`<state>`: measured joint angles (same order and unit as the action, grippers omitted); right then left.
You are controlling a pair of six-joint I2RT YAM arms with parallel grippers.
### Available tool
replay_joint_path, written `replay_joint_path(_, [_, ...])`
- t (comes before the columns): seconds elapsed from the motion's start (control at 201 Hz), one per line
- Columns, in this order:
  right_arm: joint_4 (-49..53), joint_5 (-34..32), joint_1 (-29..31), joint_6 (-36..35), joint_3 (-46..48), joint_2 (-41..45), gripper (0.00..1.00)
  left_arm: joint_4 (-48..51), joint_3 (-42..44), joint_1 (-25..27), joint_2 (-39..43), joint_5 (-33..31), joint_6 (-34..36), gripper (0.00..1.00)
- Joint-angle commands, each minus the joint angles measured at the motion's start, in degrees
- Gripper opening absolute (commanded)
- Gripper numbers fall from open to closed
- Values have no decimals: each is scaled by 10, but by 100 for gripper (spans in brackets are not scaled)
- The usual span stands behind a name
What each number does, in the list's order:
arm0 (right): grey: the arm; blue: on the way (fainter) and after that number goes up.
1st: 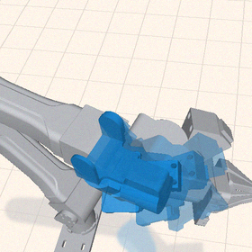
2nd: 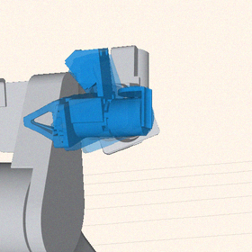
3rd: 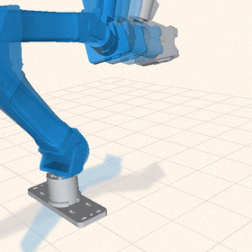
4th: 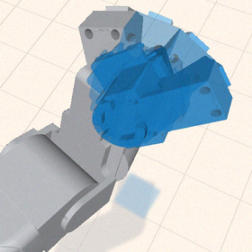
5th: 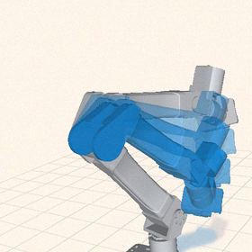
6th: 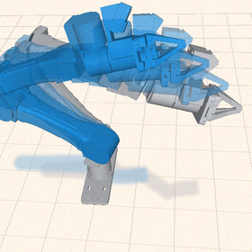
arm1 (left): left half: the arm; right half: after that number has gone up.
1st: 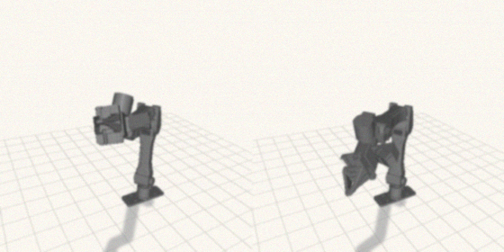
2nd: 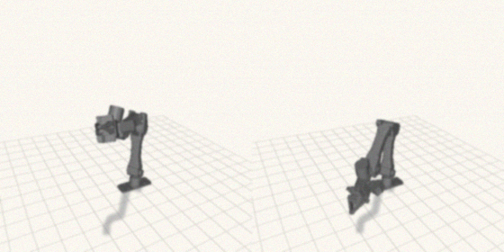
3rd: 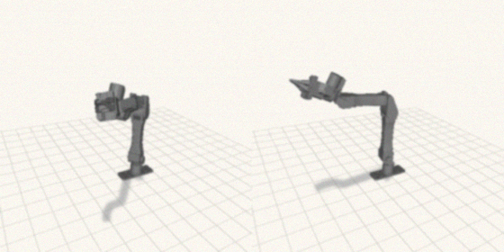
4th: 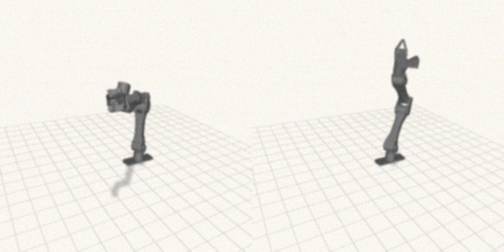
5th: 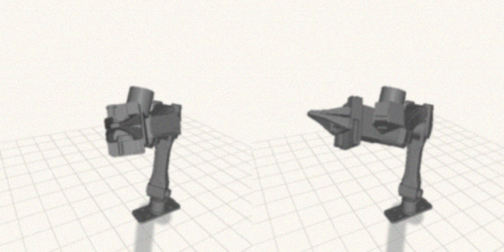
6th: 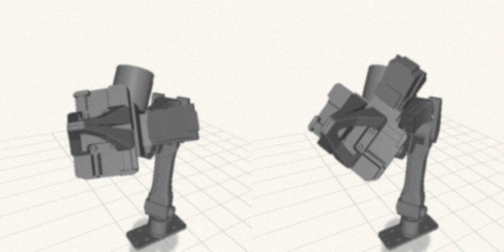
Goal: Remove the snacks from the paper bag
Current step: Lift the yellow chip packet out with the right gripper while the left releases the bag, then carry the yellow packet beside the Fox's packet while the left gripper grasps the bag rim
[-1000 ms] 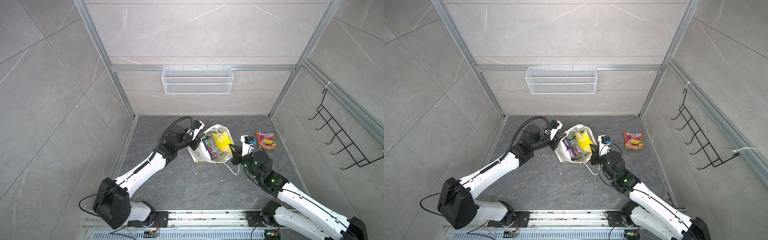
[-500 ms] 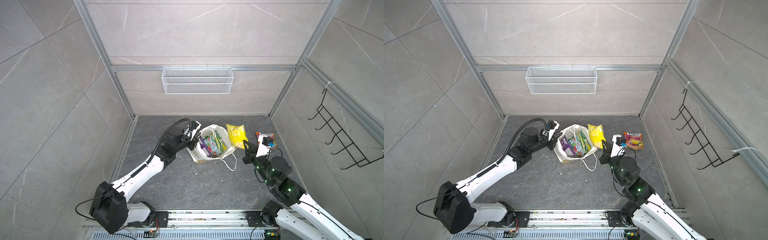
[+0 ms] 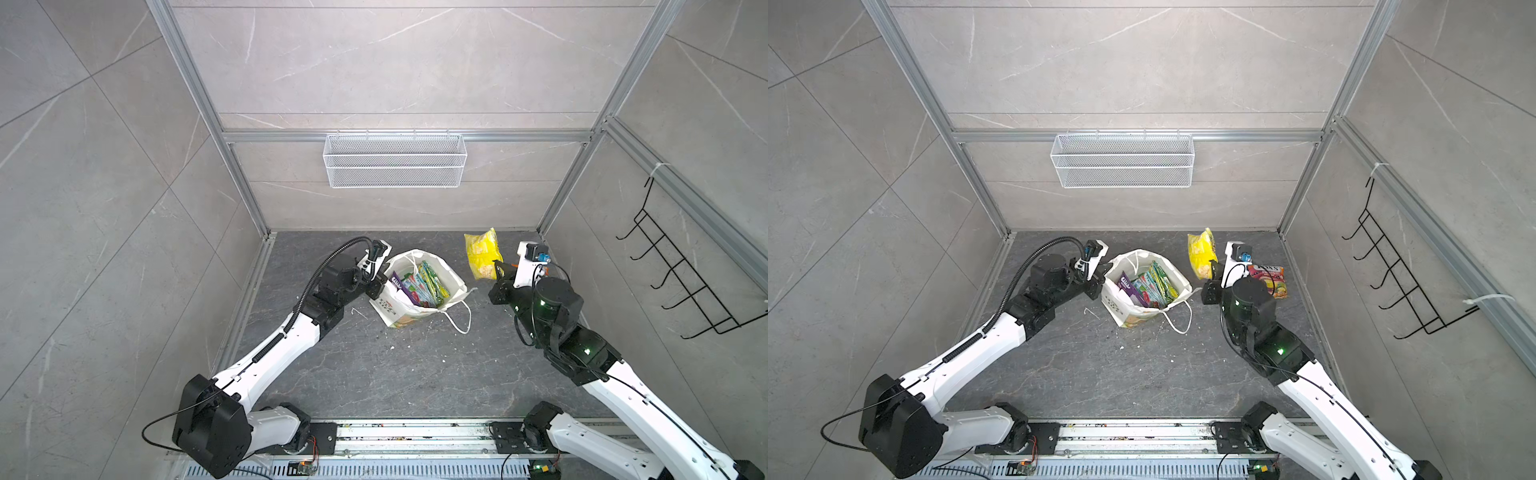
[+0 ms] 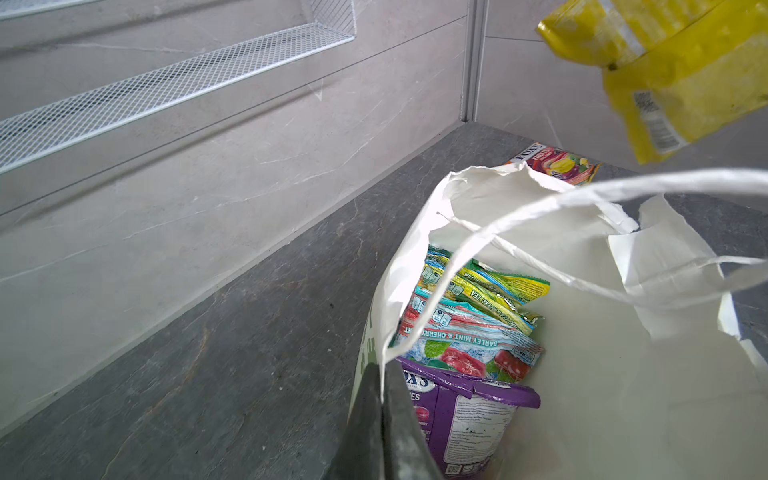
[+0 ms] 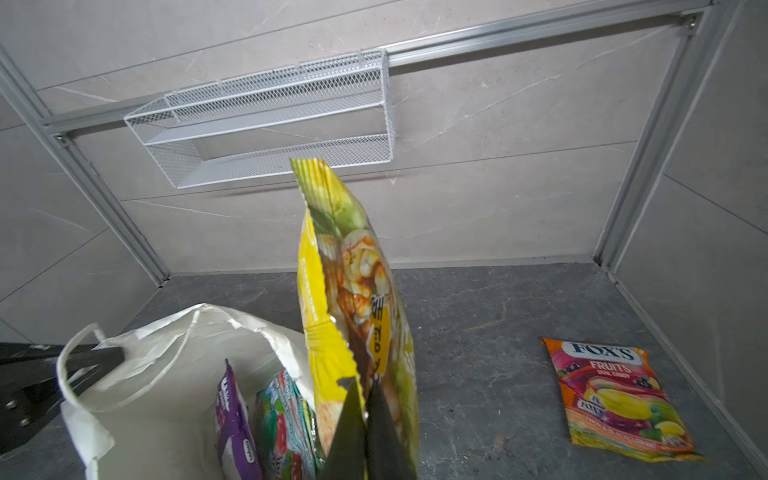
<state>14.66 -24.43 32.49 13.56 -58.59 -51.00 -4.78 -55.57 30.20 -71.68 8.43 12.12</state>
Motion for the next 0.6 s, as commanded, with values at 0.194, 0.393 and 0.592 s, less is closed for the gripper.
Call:
replay_joint_path(0.194, [115,135,-150,44,-77,-136,0,-6,-24,-52,45,-5,9,0])
replay_joint_path(0.393, [124,121,-154,10,-86,-219,0,37,-65,-85,22,50,16,0])
replay_joint_path(0.592, [132,71,-156,-27,-101,-299,1,62,-101,-86,-22,118,9,0])
